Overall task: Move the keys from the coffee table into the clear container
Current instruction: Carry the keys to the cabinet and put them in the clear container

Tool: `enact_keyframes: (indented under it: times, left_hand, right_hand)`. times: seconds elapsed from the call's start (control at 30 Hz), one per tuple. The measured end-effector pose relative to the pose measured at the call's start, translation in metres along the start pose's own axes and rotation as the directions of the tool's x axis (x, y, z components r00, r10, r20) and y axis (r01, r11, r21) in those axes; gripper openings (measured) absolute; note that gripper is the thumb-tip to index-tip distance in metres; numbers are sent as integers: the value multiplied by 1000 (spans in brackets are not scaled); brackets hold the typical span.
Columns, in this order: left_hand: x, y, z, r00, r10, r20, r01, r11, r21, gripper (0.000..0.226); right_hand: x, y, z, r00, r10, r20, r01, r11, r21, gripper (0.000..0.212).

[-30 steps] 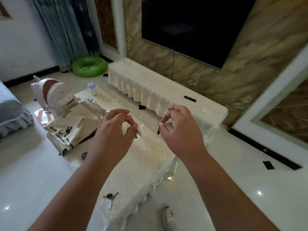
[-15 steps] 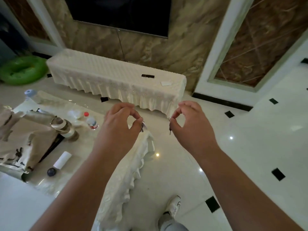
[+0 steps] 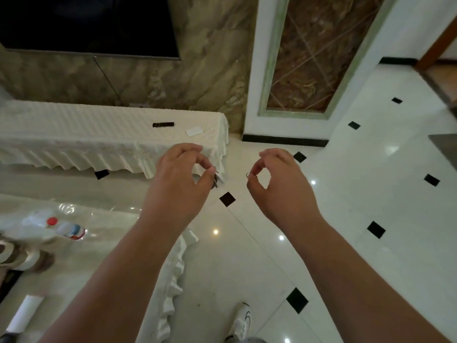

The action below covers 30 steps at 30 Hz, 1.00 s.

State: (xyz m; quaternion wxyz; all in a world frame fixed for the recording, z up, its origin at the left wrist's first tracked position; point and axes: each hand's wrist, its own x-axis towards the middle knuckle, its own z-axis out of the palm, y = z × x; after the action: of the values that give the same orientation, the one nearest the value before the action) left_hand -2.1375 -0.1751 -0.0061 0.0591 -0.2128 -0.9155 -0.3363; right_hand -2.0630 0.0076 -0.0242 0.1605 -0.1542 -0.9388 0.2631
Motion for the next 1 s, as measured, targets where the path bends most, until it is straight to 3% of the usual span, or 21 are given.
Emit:
enact_keyframes:
  times: [0.57,0.8,1.0]
  left_hand:
    - [140,-30,69,995,-63,77,68,996,-55,9]
    - [231,-84,74,995,-83,60,87,994,-69,9]
    - [296,-134,47,986,-161,-35,160,987,-25,10]
  right_hand:
    - [133,39,36,997,52,64,-50,998,-36,6]
    - [230,9,86,998,20,66,-12,993,-117,9]
    - [313,-46,126,991,-95,93,105,989,-109,11]
